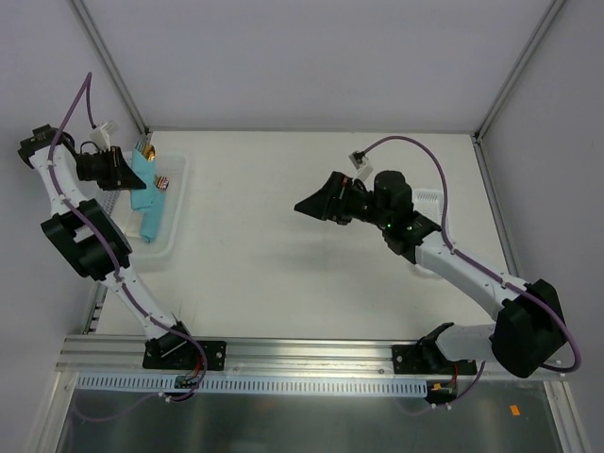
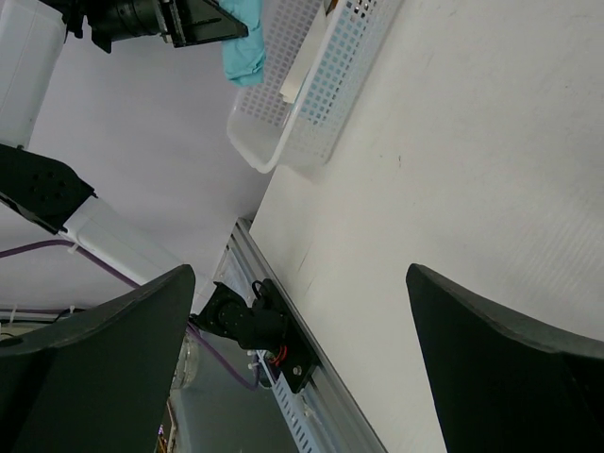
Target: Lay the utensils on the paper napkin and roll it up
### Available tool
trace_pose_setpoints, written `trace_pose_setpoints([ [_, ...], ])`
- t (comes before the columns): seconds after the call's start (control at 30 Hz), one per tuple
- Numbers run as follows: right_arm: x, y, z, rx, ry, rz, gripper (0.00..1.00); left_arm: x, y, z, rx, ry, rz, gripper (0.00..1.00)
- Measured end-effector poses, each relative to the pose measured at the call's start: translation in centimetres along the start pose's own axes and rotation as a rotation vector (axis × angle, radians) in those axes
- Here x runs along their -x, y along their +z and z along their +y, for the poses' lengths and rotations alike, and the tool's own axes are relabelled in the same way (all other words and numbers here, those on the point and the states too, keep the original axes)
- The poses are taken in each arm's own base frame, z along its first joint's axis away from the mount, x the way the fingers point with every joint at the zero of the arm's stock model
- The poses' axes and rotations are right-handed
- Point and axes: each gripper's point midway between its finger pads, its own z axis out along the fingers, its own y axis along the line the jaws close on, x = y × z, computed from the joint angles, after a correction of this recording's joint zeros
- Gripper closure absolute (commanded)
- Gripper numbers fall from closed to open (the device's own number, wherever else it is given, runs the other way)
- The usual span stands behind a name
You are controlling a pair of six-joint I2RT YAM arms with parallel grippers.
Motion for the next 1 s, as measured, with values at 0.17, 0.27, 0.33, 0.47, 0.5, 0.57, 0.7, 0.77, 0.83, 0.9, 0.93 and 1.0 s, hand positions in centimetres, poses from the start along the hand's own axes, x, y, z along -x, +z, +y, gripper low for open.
trace_pose_setpoints([
  [0.17,-0.6,0.3,-1.8,-0.034,0.025,0.024,0.01,-2.0,1.4,2.7,0.018,-0.035,0.087,1.0],
  [0.27,-0.7,0.5,-2.6,-0.047,0.038,0.036,0.01,-2.9,2.4,4.4,0.026,-0.062,0.131,1.0],
  [0.33,-0.9,0.7,-3.2,-0.056,0.048,0.045,0.01,-3.5,3.2,5.6,0.034,-0.08,0.16,1.0],
  [0.47,-1.5,1.0,-4.1,-0.073,0.067,0.065,0.01,-4.7,4.5,6.9,0.041,-0.11,0.212,1.0],
  [0.5,-1.6,1.1,-4.3,-0.077,0.072,0.069,0.01,-4.9,4.9,6.9,0.04,-0.115,0.224,1.0],
  [0.57,-1.7,1.2,-4.6,-0.08,0.077,0.077,0.01,-5.3,5.4,7.2,0.041,-0.127,0.242,1.0],
  [0.7,-1.9,1.2,-4.8,-0.081,0.084,0.086,0.01,-5.8,6.6,7.6,0.036,-0.154,0.259,1.0],
  [0.77,-1.8,1.2,-5.0,-0.082,0.087,0.087,0.01,-6.0,7.0,8.0,0.038,-0.173,0.263,1.0],
  [0.83,-1.9,1.2,-5.1,-0.083,0.09,0.088,0.01,-6.1,7.4,8.5,0.044,-0.184,0.264,1.0],
  [0.9,-1.9,1.2,-5.1,-0.083,0.091,0.089,0.01,-6.4,7.8,8.9,0.055,-0.195,0.272,1.0],
  [0.93,-1.9,1.2,-5.1,-0.083,0.092,0.089,0.01,-6.5,8.0,9.1,0.059,-0.199,0.274,1.0],
  [1.0,-1.9,1.2,-5.2,-0.084,0.094,0.091,0.01,-6.6,8.2,9.3,0.061,-0.203,0.277,1.0],
])
